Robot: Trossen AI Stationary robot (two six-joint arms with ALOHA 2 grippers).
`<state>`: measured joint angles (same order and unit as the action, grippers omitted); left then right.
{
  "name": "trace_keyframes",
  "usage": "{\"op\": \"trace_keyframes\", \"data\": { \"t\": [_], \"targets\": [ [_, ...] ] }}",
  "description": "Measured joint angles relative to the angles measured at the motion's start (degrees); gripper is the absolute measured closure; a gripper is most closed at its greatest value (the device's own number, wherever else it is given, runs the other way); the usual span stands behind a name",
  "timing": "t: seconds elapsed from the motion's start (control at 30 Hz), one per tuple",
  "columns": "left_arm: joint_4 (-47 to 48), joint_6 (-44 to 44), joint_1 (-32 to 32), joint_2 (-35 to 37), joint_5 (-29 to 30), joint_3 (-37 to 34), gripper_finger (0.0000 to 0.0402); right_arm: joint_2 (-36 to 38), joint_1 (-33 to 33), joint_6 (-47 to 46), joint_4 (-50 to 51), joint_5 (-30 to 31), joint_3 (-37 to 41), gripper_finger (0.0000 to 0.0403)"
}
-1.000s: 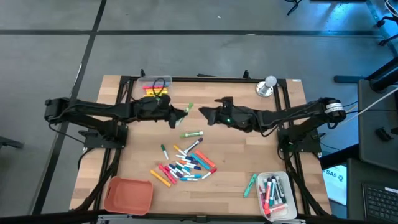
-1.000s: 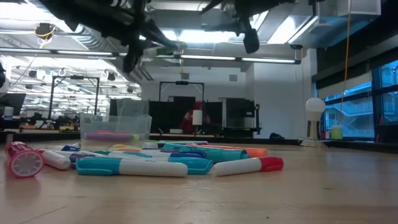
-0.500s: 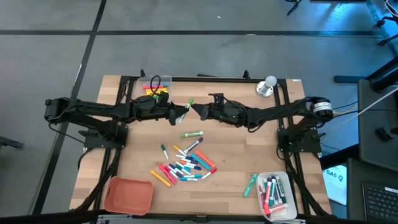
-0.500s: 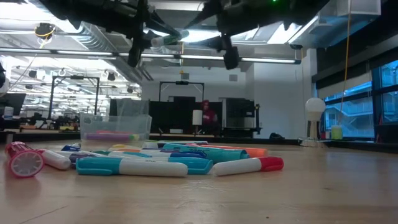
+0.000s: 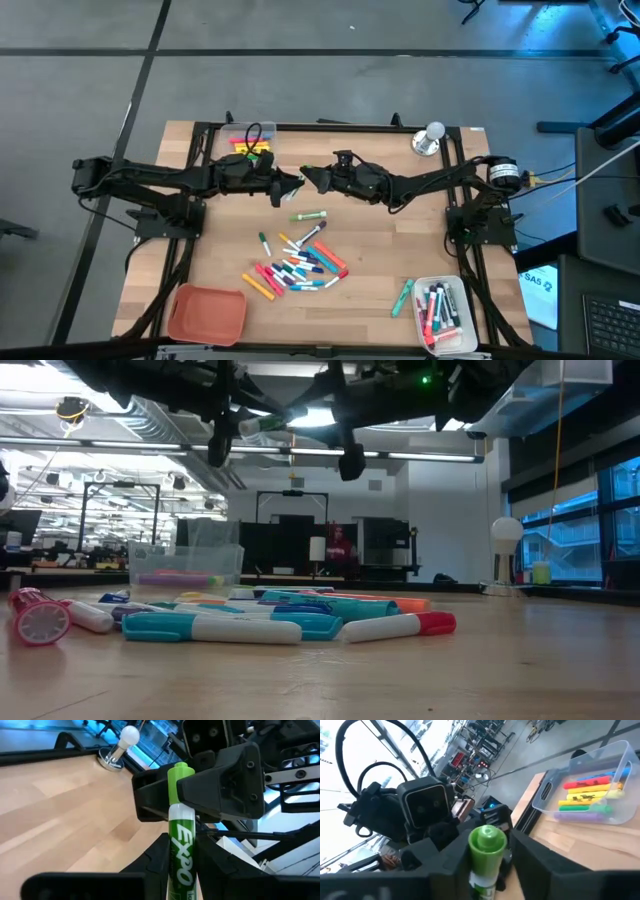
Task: Pick & Place Markers
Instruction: Put the middle center pitch green pen into the white bin
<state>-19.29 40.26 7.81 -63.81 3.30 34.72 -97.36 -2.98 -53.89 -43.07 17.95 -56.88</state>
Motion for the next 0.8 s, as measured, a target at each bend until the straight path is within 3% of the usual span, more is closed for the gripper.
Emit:
{"op": "trace_keyframes", "data": {
  "t": [0.1, 0.33, 0.43, 0.63, 0.8],
  "targets": [
    [0.4, 0.9, 0.0, 0.0, 0.5, 0.0, 0.0318, 0.0, 0.0, 0.3, -0.1, -0.2, 0.0, 0.0334],
    [2.4, -1.1, 0.1, 0.1, 0.6, 0.1, 0.0287, 0.2, -0.3, 6.7, 5.6, -6.1, -1.0, 0.0337],
    [4.9, -2.7, 0.2, 0.1, -1.2, 0.1, 0.0278, 1.8, -0.3, 10.9, 19.5, -7.4, -5.1, 0.0337],
    [13.5, -5.0, 0.2, 0.1, -3.4, 0.1, 0.0260, 2.6, -0.7, 20.5, 57.0, -7.8, -19.5, 0.0337],
    [22.1, -5.1, -0.1, 0.1, -4.5, 0.1, 0.0251, 2.3, -2.5, 24.8, 80.7, -7.6, -29.1, 0.0337]
  ]
}}
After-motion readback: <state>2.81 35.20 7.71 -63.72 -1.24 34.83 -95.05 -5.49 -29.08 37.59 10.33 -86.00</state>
